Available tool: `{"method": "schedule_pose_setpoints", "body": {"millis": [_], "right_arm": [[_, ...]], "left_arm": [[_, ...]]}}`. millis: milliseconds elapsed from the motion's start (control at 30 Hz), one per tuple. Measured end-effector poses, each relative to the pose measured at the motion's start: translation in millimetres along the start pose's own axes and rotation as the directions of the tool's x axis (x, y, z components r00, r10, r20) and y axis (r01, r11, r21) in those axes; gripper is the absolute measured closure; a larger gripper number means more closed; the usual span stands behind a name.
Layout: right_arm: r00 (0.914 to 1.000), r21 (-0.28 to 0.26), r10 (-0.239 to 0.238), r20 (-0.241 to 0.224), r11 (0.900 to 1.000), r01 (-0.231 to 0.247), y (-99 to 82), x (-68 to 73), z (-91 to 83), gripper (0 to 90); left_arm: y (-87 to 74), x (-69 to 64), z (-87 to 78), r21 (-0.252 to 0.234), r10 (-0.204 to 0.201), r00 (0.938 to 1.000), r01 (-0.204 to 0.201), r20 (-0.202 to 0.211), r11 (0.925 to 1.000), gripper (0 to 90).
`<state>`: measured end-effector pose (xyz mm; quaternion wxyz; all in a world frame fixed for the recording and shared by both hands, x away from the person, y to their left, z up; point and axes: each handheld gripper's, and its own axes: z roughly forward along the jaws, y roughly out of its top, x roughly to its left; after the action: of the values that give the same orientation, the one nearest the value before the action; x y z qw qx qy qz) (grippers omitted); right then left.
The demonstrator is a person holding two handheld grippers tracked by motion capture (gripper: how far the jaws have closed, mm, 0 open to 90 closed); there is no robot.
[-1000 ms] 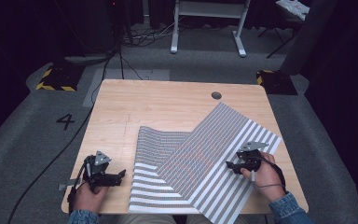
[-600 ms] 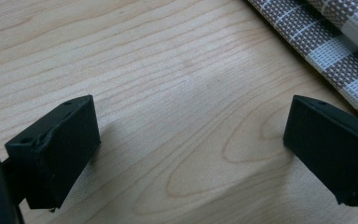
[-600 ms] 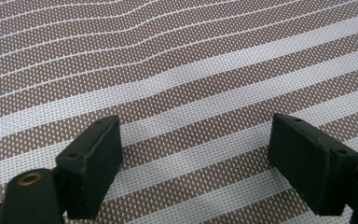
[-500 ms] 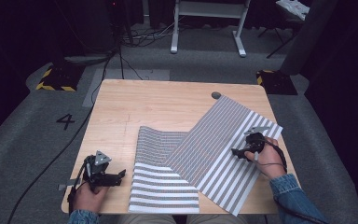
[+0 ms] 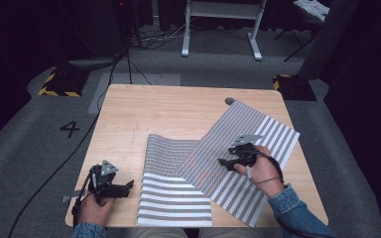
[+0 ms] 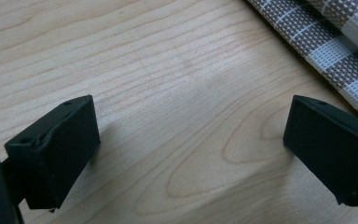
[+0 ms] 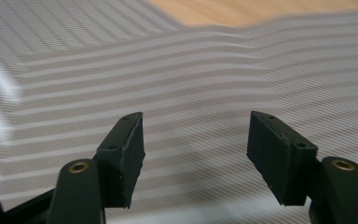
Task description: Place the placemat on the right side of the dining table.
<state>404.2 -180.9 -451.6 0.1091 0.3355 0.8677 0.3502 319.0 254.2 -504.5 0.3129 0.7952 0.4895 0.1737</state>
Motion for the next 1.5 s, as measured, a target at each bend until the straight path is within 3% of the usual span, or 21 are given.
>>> {"method": "schedule_pose_setpoints", "body": {"millis": [33, 67, 100, 133, 167, 233, 333, 500, 600, 733, 933, 1033, 1167, 1233, 1300, 1333, 1367, 1400, 1433, 1467, 1500], "right_arm": [[0.9980, 0.023, -0.025, -0.059, 0.9994, 0.026, 7.4, 25.4, 12.8, 36.9], [0.9963, 0.031, -0.037, -0.078, 0.9987, 0.040, 10.5, 36.1, 20.0, 35.9], [0.9963, 0.031, -0.037, -0.078, 0.9987, 0.040, 10.5, 36.1, 20.0, 35.9], [0.9921, 0.042, -0.077, -0.099, 0.9958, 0.081, 15.4, 51.9, 35.6, 34.6], [0.9921, 0.042, -0.077, -0.099, 0.9958, 0.081, 15.4, 51.9, 35.6, 34.6], [0.9876, 0.077, -0.100, -0.121, 0.9909, 0.110, 19.6, 70.0, 53.7, 33.6], [0.9851, 0.103, -0.126, -0.117, 0.9850, 0.138, 19.7, 77.6, 65.6, 30.9], [0.9794, 0.096, -0.182, -0.088, 0.9770, 0.190, 20.5, 79.0, 66.3, 37.4], [0.9793, 0.086, -0.187, -0.077, 0.9772, 0.194, 18.5, 80.0, 66.1, 38.0], [0.9794, 0.097, -0.185, -0.081, 0.9765, 0.192, 20.3, 75.1, 64.8, 47.5], [0.9784, 0.103, -0.182, -0.099, 0.9760, 0.192, 23.8, 64.1, 61.7, 69.6], [0.9766, 0.079, -0.194, -0.093, 0.9763, 0.201, 25.6, 62.7, 55.0, 80.3], [0.9683, 0.041, -0.231, -0.096, 0.9710, 0.236, 25.0, 69.1, 39.6, 83.6], [0.9497, -0.002, -0.277, -0.145, 0.9600, 0.280, 20.7, 80.4, 26.3, 83.8], [0.9439, -0.010, -0.290, -0.158, 0.9563, 0.292, 19.1, 83.8, 22.9, 83.7], [0.9345, -0.006, -0.310, -0.175, 0.9495, 0.314, 15.0, 89.8, 16.8, 83.5], [0.8999, -0.023, -0.378, -0.217, 0.9236, 0.383, 6.5, 98.4, 8.7, 82.8], [0.8999, -0.023, -0.378, -0.217, 0.9236, 0.383, 6.5, 98.4, 8.7, 82.8], [0.8842, -0.001, -0.402, -0.239, 0.9106, 0.413, -5.7, 103.5, 0.5, 82.4], [0.8842, -0.001, -0.402, -0.239, 0.9106, 0.413, -5.7, 103.5, 0.5, 82.4], [0.8769, 0.015, -0.411, -0.249, 0.9037, 0.428, -17.4, 104.7, -6.5, 82.1]], "left_arm": [[0.0, 0.0, -0.1, 0.000, 0.000, 1.0000, 0.000, -0.001, 1.0000, 3.6], [0.0, 0.0, 0.0, 0.000, 0.000, 1.0000, 0.000, 0.000, 1.0000, 3.6], [0.0, 0.0, 0.0, 0.000, 0.000, 1.0000, 0.000, 0.000, 1.0000, 3.6], [0.0, 0.0, -0.1, 0.000, 0.000, 1.0000, 0.000, 0.000, 1.0000, 3.6], [0.0, 0.0, -0.1, 0.001, 0.000, 1.0000, 0.000, -0.001, 1.0000, 3.6], [0.0, 0.0, -0.1, 0.000, 0.000, 1.0000, 0.000, 0.000, 1.0000, 3.6], [0.0, 0.0, 0.0, 0.000, 0.000, 1.0000, 0.000, 0.000, 1.0000, 3.6], [-0.1, -0.1, 0.0, 0.001, -0.001, 1.0000, 0.001, 0.000, 1.0000, 3.6], [0.0, -0.1, -0.1, 0.000, 0.000, 1.0000, 0.000, -0.001, 1.0000, 3.6], [-0.1, -0.1, 0.0, 0.000, 0.000, 1.0000, 0.000, 0.000, 1.0000, 3.6], [0.0, 0.0, 0.0, 0.000, 0.000, 1.0000, 0.000, -0.001, 1.0000, 3.6], [0.0, 0.0, 0.0, 0.001, 0.000, 1.0000, 0.000, -0.001, 1.0000, 3.6], [0.0, 0.1, 0.0, 0.000, 0.002, 1.0000, -0.002, 0.000, 1.0000, 3.6], [0.2, 0.1, 0.0, 0.002, 0.003, 1.0000, -0.003, -0.002, 1.0000, 3.5], [0.3, 0.2, 0.1, 0.002, 0.004, 1.0000, -0.004, -0.001, 1.0000, 3.5], [0.3, 0.2, 0.2, 0.002, 0.003, 1.0000, -0.003, 0.000, 1.0000, 3.5], [0.3, 0.4, 0.1, 0.002, 0.004, 1.0000, -0.004, 0.001, 1.0000, 3.4], [0.3, 0.4, 0.2, 0.001, 0.004, 1.0000, -0.004, 0.001, 1.0000, 3.4], [0.4, 0.4, 0.3, 0.001, 0.004, 1.0000, -0.004, 0.000, 1.0000, 3.4], [0.4, 0.4, 0.3, 0.001, 0.004, 1.0000, -0.004, 0.000, 1.0000, 3.4], [0.5, 0.0, 0.3, 0.002, 0.000, 1.0000, 0.000, -0.002, 1.0000, 3.4]]}}
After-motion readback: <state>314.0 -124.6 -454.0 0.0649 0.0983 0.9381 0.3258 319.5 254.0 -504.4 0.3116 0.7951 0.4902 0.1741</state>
